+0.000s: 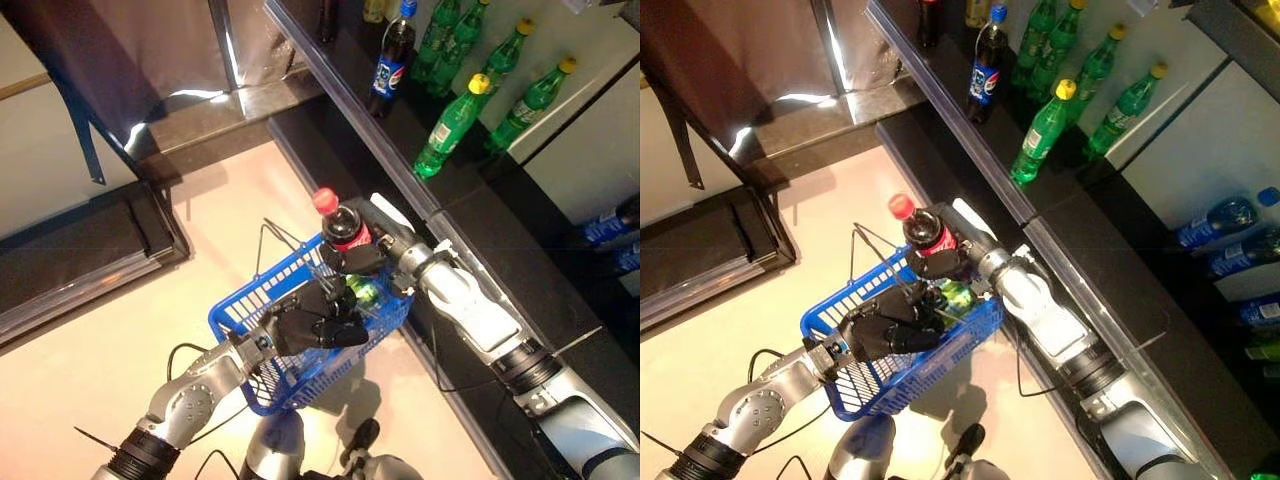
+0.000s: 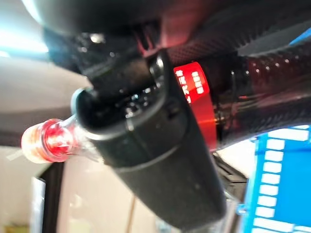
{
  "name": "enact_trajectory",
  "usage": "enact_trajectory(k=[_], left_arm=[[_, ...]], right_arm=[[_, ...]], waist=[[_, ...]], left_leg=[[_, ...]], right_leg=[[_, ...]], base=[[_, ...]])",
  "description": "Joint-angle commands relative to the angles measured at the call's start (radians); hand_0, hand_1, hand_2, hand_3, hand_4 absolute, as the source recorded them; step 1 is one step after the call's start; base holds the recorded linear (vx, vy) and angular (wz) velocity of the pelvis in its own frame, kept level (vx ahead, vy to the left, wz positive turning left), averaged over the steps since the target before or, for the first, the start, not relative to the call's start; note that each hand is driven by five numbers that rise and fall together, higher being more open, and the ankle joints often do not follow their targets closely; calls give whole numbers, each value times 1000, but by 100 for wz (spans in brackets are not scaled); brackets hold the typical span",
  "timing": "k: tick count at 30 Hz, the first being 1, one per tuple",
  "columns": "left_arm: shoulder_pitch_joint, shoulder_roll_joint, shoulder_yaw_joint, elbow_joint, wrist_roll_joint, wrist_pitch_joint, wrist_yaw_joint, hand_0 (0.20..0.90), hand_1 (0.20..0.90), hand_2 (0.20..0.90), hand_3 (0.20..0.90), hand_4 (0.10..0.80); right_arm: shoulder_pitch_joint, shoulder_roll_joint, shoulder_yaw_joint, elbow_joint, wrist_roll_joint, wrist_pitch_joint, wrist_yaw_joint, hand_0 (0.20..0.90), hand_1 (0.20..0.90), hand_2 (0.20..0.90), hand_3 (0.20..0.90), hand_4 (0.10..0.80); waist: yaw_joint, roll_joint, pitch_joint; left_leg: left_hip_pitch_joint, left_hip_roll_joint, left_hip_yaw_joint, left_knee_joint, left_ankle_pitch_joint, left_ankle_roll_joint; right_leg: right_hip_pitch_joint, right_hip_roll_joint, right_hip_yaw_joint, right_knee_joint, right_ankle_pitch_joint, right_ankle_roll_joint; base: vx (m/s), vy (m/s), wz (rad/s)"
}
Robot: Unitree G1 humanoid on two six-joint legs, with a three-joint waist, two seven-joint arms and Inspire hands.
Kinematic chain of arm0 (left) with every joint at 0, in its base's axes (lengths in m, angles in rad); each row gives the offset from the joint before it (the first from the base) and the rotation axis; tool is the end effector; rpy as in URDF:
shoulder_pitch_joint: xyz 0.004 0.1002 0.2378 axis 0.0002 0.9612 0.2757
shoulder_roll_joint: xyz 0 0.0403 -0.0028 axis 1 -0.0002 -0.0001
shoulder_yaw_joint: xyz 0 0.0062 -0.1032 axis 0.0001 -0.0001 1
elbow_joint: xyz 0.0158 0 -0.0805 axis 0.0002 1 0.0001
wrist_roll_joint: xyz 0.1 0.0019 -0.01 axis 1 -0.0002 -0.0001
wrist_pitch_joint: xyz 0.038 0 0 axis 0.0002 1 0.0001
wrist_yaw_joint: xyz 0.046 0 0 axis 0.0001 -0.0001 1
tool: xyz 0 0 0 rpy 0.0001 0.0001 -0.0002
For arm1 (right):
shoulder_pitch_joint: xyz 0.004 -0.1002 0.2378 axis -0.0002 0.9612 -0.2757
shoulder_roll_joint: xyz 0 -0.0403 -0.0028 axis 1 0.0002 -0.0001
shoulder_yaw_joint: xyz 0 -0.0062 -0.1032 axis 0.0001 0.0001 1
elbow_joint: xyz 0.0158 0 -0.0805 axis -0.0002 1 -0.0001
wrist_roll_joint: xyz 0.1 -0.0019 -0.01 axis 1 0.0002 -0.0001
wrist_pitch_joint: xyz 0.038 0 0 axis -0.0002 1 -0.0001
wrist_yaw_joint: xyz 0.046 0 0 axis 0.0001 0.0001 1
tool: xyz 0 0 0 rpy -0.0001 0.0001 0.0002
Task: Pick up the drink and place into the basket.
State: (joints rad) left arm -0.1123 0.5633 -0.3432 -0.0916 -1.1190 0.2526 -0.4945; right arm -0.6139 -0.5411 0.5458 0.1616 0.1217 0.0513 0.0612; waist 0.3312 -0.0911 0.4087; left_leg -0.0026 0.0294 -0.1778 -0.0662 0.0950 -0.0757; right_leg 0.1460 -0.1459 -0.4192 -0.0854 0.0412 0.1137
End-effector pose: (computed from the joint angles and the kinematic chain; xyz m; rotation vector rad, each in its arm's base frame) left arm 0.2106 0.1735 0.0656 -0.5833 0.2198 -0.9066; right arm 0.2886 -0.1366 0.1312 -0.6173 -0.2134 0.5196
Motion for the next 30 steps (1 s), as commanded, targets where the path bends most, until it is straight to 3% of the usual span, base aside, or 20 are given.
enact_trajectory(k=[1, 19, 30], left_arm=[[-155, -156, -87, -379, -128, -153, -320, 300, 300, 300, 200, 100], [-163, -150, -112, -411, -117, -125, -389, 300, 300, 300, 200, 100], [-188, -141, -149, -430, -86, -123, -426, 300, 300, 300, 200, 100]], right_arm=[[-86, 13, 91, 39, -60, -86, -24, 300, 300, 300, 200, 100], [-130, -14, 160, 248, -256, -14, 40, 300, 300, 300, 200, 100], [-204, -29, 256, 201, -316, -56, 137, 300, 300, 300, 200, 100]], waist=[[0, -13, -366], [21, -24, -360], [28, -32, -355]], left_leg=[[14, 2, 77, -21, 1, 19], [18, -5, 58, -21, 0, 21], [19, -8, 49, -21, 1, 20]], right_leg=[[32, -3, -29, 13, 13, -10], [40, -3, -43, 20, 9, -10], [43, 2, -43, 23, 6, -12]], base=[[1, 4, 7], [0, -2, 2], [0, 0, 0]])
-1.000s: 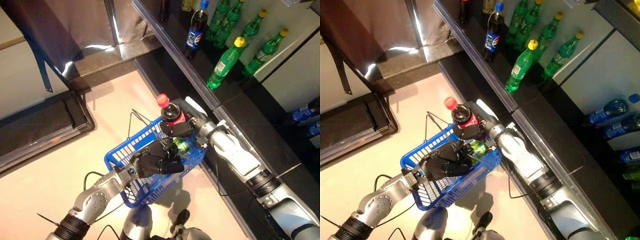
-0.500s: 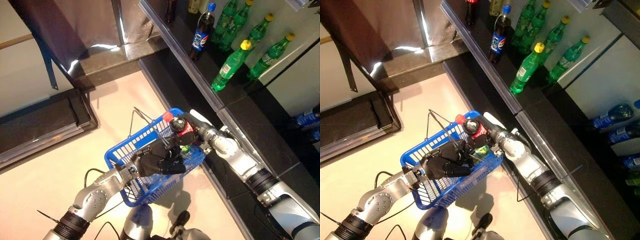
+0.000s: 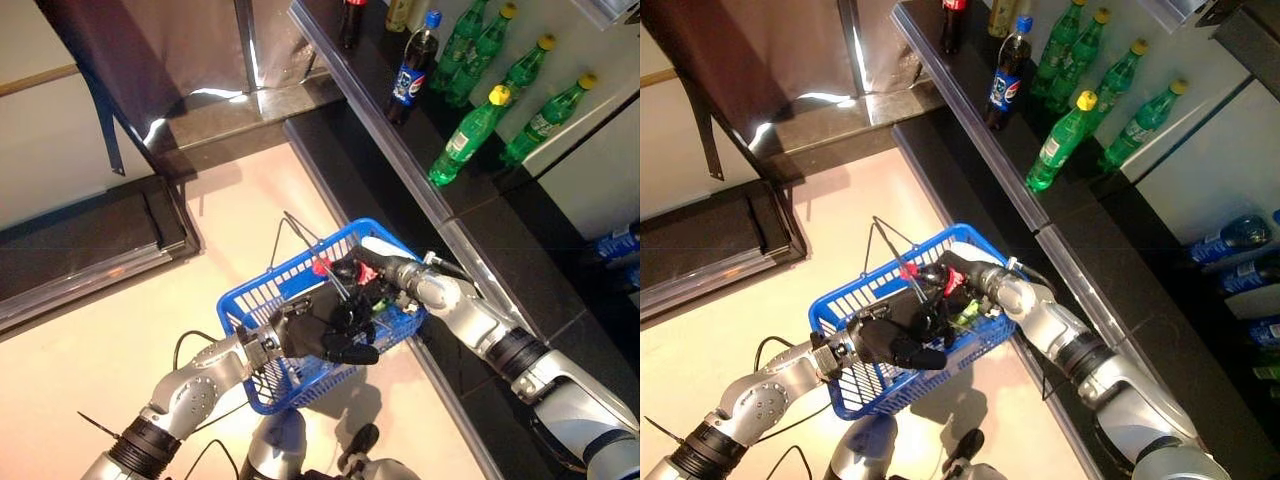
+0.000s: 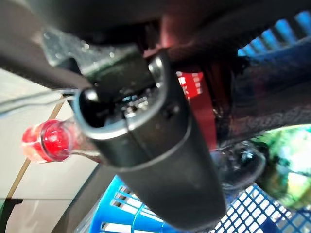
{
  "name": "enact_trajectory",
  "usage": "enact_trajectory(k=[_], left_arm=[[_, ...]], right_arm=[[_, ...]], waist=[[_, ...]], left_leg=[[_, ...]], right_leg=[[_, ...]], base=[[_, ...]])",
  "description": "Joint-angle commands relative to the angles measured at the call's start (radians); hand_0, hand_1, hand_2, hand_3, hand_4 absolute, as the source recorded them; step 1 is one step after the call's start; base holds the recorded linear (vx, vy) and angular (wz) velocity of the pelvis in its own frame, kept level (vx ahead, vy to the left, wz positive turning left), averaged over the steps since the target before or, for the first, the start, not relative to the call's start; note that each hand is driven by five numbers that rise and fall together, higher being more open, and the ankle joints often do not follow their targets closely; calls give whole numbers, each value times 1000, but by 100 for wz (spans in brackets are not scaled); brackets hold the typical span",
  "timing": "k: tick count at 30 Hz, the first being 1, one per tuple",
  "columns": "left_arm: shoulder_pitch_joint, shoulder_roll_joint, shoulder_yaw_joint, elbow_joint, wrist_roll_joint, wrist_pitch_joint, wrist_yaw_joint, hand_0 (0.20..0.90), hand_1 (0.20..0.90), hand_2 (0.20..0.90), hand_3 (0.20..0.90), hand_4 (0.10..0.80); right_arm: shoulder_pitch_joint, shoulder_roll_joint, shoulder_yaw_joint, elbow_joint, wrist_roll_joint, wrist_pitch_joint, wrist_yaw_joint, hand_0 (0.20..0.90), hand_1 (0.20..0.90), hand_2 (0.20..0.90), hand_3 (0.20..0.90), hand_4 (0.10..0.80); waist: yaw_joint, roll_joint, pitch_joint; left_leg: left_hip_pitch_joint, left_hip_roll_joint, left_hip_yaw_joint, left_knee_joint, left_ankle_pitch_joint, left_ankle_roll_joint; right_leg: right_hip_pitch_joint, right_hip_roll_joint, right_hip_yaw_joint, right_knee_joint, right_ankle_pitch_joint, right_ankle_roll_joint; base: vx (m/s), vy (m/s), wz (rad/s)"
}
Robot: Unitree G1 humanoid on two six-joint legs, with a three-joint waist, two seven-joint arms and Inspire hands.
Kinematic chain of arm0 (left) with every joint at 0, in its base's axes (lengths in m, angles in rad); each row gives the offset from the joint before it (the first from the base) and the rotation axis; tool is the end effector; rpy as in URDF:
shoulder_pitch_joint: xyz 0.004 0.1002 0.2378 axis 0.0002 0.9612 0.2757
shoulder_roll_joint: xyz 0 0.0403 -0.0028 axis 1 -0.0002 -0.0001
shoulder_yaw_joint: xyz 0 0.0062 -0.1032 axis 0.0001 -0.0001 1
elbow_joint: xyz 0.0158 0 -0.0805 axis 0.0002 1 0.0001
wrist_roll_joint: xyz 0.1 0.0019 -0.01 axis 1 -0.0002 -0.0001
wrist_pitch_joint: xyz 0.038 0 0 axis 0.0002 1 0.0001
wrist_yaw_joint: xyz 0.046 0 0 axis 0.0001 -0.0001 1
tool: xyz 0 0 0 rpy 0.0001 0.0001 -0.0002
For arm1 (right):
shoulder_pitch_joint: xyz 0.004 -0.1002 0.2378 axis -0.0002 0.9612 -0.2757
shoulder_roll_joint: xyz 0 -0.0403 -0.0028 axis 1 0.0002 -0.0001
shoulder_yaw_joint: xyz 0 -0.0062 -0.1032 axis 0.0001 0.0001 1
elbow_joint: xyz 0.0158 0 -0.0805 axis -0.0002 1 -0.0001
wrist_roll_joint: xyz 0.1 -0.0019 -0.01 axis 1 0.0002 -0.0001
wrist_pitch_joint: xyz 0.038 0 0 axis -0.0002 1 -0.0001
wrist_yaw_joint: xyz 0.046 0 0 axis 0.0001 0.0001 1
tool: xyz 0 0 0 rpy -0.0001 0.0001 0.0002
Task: Pick up the drink and place into the basket.
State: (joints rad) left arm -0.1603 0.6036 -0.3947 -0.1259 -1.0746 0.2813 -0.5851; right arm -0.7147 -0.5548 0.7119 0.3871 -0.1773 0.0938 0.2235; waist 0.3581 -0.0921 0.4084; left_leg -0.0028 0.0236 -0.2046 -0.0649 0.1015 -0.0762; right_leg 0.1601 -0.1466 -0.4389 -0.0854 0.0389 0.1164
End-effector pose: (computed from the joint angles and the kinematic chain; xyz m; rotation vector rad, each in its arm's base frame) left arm 0.2144 0.1673 0.0749 -0.4928 0.2272 -1.0716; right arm 0.3052 -0.1421 0.1086 -1.0798 0.0066 0.6427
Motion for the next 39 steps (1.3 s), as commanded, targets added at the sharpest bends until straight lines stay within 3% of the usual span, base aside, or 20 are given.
enact_trajectory(k=[1, 20, 39], left_arm=[[-145, -179, -101, -396, -129, -154, -340, 300, 300, 300, 200, 100], [-259, -175, -165, -445, -98, -239, -365, 300, 300, 300, 200, 100], [-322, -198, -177, -477, -69, -267, -328, 300, 300, 300, 200, 100]], right_arm=[[-110, -13, 95, -30, -16, -102, -17, 300, 300, 300, 200, 100], [-107, 51, 182, -120, 26, -121, 82, 300, 300, 300, 200, 100], [-28, 146, 219, -22, 45, -106, 102, 300, 300, 300, 200, 100]], waist=[[1, -30, -355], [-9, -26, -366], [-12, -31, -382]], left_leg=[[19, -2, 75, -22, -5, 20], [25, -13, 68, -22, -8, 25], [26, -16, 66, -22, -13, 25]], right_leg=[[29, 3, -22, 23, 8, -15], [31, 5, -9, 30, 0, -16], [31, 9, -1, 30, -4, -16]], base=[[0, 0, 0], [0, 0, 0], [0, 0, 0]])
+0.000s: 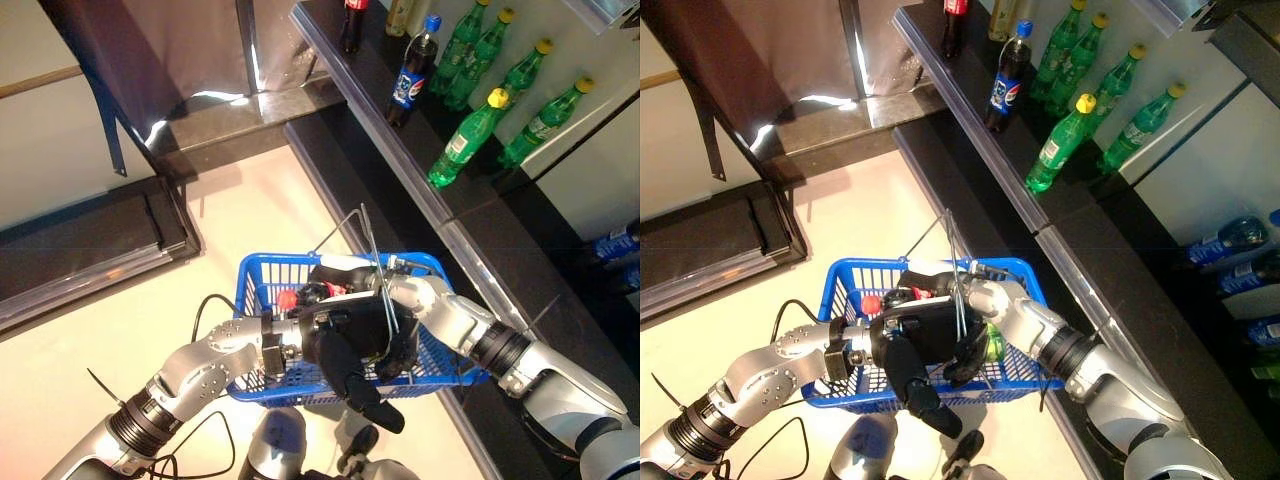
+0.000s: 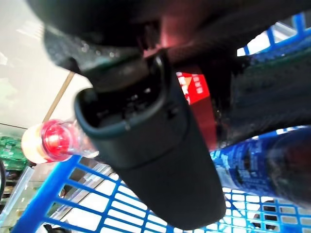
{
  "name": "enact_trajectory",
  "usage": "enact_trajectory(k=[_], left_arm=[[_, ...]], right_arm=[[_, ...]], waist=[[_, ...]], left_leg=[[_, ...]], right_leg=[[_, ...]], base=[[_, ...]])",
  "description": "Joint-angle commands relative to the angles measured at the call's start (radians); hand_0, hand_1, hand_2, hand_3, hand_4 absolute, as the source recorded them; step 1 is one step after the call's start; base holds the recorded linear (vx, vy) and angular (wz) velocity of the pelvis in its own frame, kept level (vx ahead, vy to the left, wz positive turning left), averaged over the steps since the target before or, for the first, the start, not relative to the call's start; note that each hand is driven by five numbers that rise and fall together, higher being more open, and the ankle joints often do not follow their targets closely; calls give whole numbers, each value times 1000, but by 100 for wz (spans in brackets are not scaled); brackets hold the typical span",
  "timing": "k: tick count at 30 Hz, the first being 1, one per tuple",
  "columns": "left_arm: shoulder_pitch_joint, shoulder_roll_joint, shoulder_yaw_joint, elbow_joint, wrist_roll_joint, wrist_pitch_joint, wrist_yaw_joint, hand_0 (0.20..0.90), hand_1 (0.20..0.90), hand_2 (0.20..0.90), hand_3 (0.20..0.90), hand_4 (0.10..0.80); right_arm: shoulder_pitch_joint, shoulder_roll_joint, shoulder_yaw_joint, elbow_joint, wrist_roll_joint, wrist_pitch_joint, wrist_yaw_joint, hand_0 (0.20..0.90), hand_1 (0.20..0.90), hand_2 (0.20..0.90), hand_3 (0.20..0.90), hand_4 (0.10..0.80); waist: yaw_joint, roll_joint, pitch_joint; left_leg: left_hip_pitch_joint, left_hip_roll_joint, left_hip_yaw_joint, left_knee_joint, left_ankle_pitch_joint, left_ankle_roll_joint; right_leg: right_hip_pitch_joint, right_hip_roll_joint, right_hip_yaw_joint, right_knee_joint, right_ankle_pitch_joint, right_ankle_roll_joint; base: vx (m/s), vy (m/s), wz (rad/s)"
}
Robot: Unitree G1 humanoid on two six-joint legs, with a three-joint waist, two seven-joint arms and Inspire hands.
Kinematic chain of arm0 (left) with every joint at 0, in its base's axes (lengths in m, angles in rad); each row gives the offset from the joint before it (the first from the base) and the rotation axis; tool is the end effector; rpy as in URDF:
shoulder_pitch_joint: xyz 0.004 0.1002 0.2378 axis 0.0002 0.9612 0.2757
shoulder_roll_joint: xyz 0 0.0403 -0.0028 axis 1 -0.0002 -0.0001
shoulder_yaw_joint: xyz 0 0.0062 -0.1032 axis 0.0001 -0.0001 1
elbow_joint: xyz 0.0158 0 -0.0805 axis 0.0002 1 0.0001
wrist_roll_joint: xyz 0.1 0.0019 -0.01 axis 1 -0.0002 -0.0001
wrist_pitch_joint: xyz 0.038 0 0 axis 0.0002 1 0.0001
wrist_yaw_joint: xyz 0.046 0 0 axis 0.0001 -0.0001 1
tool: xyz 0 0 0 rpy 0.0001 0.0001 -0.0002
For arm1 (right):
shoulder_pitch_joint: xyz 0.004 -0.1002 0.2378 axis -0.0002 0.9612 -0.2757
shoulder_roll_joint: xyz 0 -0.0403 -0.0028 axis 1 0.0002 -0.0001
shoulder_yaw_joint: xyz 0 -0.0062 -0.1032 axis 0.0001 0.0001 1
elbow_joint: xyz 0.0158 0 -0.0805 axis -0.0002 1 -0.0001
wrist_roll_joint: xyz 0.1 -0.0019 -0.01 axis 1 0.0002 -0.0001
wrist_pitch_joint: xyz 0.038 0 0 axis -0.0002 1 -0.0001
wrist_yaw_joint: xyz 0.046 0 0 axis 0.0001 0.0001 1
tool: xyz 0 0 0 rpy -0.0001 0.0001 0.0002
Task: Pick up the drink and place into the basket.
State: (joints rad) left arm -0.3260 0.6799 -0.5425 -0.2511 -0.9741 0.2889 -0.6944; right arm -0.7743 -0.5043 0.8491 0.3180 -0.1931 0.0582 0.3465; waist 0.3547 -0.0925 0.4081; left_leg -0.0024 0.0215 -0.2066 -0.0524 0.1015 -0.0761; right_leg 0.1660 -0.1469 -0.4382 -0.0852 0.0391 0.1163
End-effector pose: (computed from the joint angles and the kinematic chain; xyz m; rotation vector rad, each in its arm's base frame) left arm 0.2221 0.1408 0.1099 -0.2333 0.1668 -1.4046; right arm 0.2963 -0.1001 0.1130 -1.1471 -0.0744 0.9269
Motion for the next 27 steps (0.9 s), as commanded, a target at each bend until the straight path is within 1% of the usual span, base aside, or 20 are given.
enact_trajectory(k=[1, 9, 21, 27], left_arm=[[-159, -276, -31, -355, -170, -274, -214, 300, 300, 300, 200, 100], [-159, -279, -22, -362, -164, -275, -203, 300, 300, 300, 200, 100], [-159, -276, -8, -375, -161, -274, -194, 300, 300, 300, 200, 100], [-153, -268, -7, -388, -165, -268, -198, 300, 300, 300, 200, 100]], right_arm=[[38, 102, 84, 54, 60, -67, -22, 300, 300, 300, 200, 100], [71, 130, 86, 87, 58, -66, -4, 300, 300, 300, 200, 100], [100, 143, 100, 133, 36, -43, 44, 300, 300, 300, 200, 100], [104, 146, 116, 162, 32, -27, 97, 300, 300, 300, 200, 100]], waist=[[-9, -30, -381], [-8, -33, -381], [-1, -40, -380], [6, -46, -380]], left_leg=[[25, -14, 68, -35, -13, 26], [23, -14, 70, -35, -14, 26], [23, -14, 69, -35, -14, 27], [23, -11, 69, -35, -14, 24]], right_leg=[[25, 10, -1, 30, -4, -15], [21, 11, 4, 31, -4, -16], [23, 14, 1, 31, -6, -18], [25, 15, -3, 31, -8, -18]], base=[[0, 0, 0], [0, 0, 0], [0, 0, 0], [0, 0, 0]])
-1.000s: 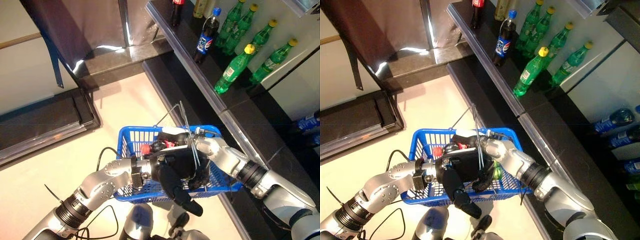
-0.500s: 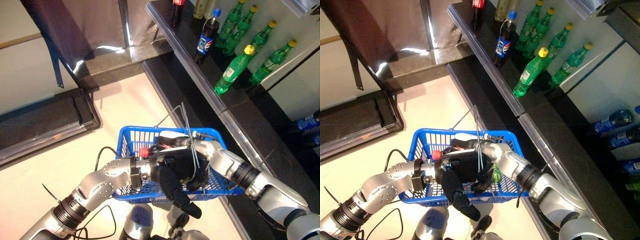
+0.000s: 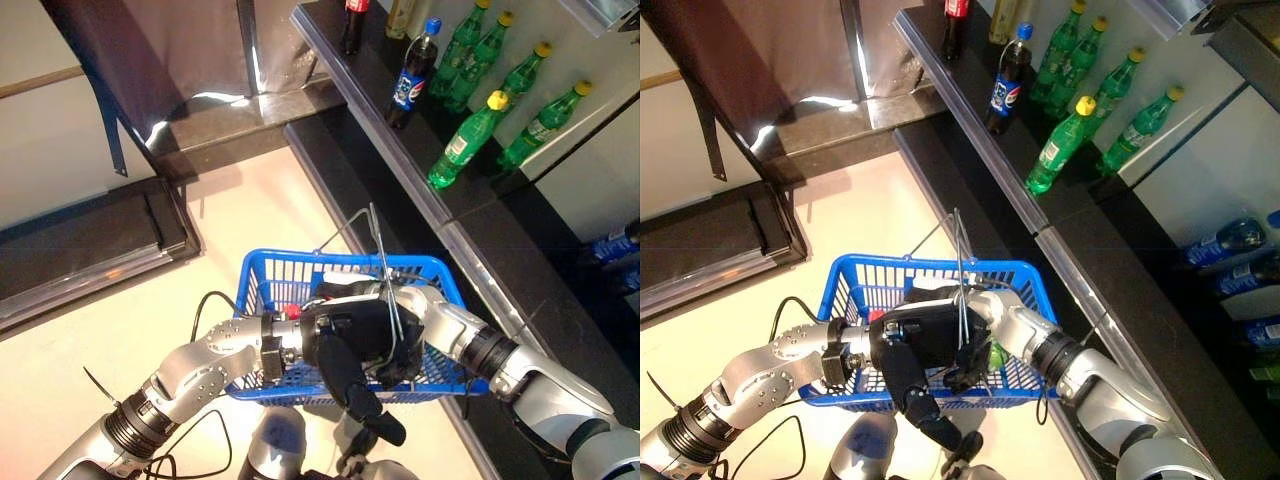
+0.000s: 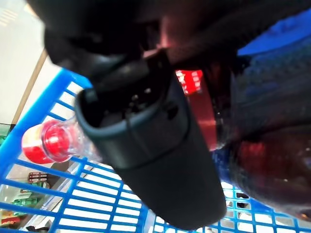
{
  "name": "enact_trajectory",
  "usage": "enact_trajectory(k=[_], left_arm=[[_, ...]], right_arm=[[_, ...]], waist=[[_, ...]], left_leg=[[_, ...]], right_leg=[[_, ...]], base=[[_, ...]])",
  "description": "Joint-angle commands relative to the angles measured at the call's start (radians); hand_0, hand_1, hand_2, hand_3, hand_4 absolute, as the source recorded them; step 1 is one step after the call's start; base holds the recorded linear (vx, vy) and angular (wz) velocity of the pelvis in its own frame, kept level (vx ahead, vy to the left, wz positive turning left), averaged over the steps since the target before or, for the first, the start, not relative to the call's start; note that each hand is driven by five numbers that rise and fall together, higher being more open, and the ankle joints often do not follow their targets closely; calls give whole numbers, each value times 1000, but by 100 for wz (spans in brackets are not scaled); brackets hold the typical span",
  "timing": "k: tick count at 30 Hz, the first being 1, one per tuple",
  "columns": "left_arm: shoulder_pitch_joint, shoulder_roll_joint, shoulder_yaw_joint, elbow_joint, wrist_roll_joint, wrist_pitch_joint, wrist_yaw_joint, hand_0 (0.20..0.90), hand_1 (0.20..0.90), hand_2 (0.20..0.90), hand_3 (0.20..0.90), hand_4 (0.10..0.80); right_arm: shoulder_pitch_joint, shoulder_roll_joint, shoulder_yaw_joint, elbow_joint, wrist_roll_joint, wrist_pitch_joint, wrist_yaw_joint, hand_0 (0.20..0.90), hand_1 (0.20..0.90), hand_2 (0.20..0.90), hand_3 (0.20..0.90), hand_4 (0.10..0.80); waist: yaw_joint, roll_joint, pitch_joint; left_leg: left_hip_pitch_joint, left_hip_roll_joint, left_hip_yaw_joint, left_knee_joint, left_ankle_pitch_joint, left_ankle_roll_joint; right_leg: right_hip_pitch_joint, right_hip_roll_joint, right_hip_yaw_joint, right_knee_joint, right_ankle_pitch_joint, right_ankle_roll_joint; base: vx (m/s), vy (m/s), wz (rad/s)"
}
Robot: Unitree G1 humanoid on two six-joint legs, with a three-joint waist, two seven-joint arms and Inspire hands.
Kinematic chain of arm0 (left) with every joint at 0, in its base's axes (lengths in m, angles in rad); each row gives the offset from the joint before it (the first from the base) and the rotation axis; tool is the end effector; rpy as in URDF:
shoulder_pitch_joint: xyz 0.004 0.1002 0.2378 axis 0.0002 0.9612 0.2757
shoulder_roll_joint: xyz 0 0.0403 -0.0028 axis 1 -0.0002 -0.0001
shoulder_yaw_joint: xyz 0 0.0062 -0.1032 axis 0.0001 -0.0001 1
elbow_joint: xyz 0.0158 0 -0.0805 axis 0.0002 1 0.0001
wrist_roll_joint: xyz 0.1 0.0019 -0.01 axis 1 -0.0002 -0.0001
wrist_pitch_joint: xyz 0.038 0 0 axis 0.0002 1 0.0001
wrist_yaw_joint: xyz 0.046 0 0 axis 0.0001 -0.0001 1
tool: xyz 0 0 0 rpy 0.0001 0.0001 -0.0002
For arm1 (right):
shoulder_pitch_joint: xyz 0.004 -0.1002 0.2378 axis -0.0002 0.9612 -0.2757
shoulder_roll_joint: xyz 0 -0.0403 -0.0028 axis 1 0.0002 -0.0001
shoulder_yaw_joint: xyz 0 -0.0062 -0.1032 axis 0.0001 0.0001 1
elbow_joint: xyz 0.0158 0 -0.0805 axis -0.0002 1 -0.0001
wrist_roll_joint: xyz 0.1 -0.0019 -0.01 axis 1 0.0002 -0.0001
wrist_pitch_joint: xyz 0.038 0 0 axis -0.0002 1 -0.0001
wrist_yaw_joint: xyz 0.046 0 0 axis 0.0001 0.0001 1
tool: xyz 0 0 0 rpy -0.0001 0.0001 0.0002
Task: Pick up the drink and place into the basket.
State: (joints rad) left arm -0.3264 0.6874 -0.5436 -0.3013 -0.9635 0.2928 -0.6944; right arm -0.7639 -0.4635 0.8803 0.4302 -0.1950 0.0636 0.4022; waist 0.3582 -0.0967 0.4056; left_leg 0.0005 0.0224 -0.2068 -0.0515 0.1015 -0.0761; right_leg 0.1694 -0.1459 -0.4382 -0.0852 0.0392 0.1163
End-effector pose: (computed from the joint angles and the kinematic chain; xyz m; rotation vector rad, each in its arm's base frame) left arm 0.2181 0.1373 0.1164 -0.2073 0.1410 -1.4399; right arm 0.2980 -0.1013 0.0918 -1.1526 0.0715 0.9841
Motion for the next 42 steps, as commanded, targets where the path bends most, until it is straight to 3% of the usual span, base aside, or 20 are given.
enact_trajectory(k=[1, 26, 27, 28, 29, 30, 42], left_arm=[[-152, -278, -6, -340, -174, -268, -198, 300, 300, 300, 200, 100], [-141, -321, 1, -356, -174, -207, -212, 300, 300, 300, 200, 100], [-140, -323, 1, -358, -172, -206, -212, 300, 300, 300, 200, 100], [-138, -323, 1, -360, -173, -205, -212, 300, 300, 300, 200, 100], [-138, -322, 1, -360, -174, -205, -212, 300, 300, 300, 200, 100], [-136, -323, 2, -361, -172, -206, -212, 300, 300, 300, 200, 100], [-131, -336, 13, -359, -161, -196, -200, 300, 300, 300, 200, 100]], right_arm=[[97, 109, 87, 52, 33, -26, 51, 300, 300, 300, 200, 100], [102, 249, 91, 277, -47, 89, 197, 300, 300, 300, 200, 100], [103, 251, 90, 280, -48, 91, 199, 335, 335, 335, 241, 141], [106, 256, 88, 290, -50, 98, 201, 582, 582, 582, 529, 429], [106, 257, 87, 291, -51, 98, 200, 775, 775, 775, 755, 655], [107, 258, 86, 291, -55, 101, 198, 900, 900, 900, 900, 800], [108, 255, 63, 278, -59, 112, 191, 900, 900, 900, 900, 800]], waist=[[3, -43, -378], [37, -53, -379], [37, -53, -379], [39, -53, -380], [39, -53, -380], [39, -53, -380], [33, -52, -383]], left_leg=[[21, -12, 69, -36, -15, 24], [25, -14, 49, -36, -13, 25], [25, -14, 50, -36, -13, 25], [25, -14, 49, -36, -13, 25], [24, -14, 49, -36, -13, 25], [24, -14, 50, -36, -13, 25], [23, -14, 55, -36, -12, 25]], right_leg=[[23, 14, -2, 31, -8, -18], [32, 21, -15, 31, -11, -28], [32, 20, -16, 31, -11, -28], [32, 20, -17, 32, -11, -27], [32, 20, -17, 32, -11, -27], [31, 20, -17, 32, -11, -27], [29, 22, -12, 31, -10, -29]], base=[[0, 0, 0], [5, -2, 2], [0, 0, 0], [0, 0, 0], [0, 0, 0], [0, 0, 0], [0, 0, 0]])
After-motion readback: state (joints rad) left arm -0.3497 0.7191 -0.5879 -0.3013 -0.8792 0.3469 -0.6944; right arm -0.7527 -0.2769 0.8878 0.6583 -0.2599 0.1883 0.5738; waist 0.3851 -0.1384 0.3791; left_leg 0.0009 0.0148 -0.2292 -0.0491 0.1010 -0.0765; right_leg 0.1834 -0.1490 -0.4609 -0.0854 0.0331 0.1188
